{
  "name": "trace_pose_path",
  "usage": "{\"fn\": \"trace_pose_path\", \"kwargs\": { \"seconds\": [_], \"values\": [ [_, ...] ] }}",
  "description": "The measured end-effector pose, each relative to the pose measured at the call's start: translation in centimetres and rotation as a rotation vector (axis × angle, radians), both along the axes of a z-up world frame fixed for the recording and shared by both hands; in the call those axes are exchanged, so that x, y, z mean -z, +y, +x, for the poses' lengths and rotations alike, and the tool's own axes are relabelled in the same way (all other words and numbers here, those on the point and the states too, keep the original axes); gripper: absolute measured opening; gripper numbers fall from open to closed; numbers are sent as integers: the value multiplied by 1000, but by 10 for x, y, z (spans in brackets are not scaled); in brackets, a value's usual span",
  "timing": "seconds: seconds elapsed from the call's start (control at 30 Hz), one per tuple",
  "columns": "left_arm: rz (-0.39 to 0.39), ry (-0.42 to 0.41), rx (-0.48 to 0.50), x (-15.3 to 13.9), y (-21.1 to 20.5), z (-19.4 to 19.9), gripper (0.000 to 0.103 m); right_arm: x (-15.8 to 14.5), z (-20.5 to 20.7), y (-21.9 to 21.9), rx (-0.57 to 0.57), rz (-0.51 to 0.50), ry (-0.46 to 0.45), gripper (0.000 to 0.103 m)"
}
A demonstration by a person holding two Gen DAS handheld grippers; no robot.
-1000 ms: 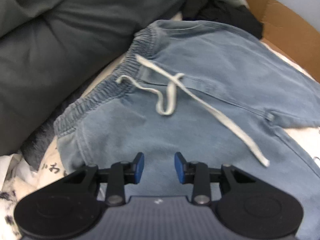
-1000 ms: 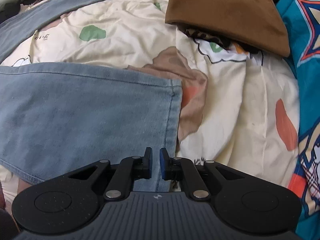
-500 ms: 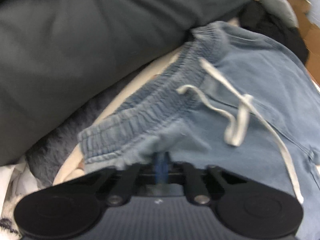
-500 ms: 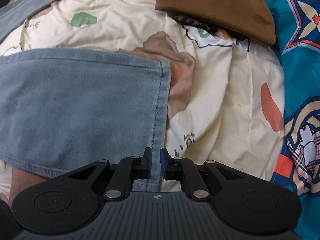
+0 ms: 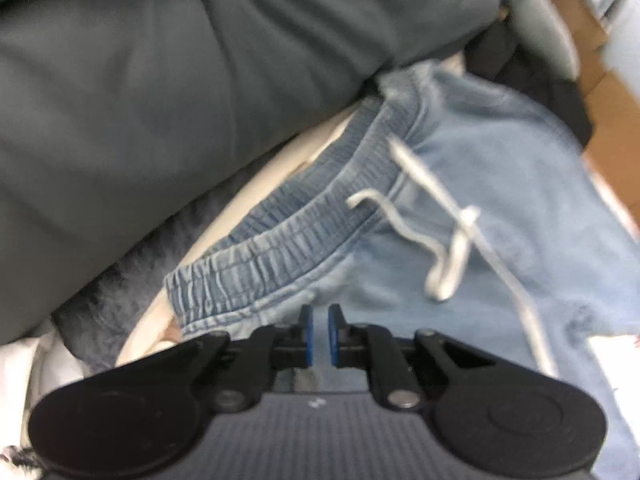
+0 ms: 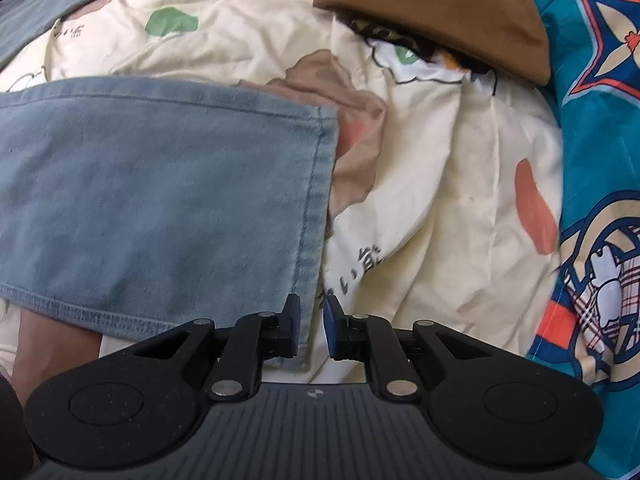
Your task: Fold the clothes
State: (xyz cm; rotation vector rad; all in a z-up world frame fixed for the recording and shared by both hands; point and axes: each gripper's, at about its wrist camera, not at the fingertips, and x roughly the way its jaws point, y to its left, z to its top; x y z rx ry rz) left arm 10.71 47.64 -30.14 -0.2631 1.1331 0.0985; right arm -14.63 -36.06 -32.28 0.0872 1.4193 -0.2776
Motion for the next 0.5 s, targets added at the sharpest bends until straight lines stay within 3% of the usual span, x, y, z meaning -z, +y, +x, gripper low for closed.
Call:
{"fn": "trace_pose_path", "kwargs": {
  "seconds": [0.23, 0.33, 0.4, 0.5],
  "values": [
    [-42, 38, 77, 12, -19, -11, 9, 5, -7, 5, 17, -5, -3, 26],
    [-15, 90, 54, 30, -16, -14, 10, 4, -12, 4, 24, -9, -5, 29],
    [43, 130, 28, 40, -8, -16, 2, 2, -15, 2, 30, -19, -8, 32],
    [57, 134, -22, 44, 10, -21, 3, 1, -23, -2, 50, -29, -10, 34]
  ]
}}
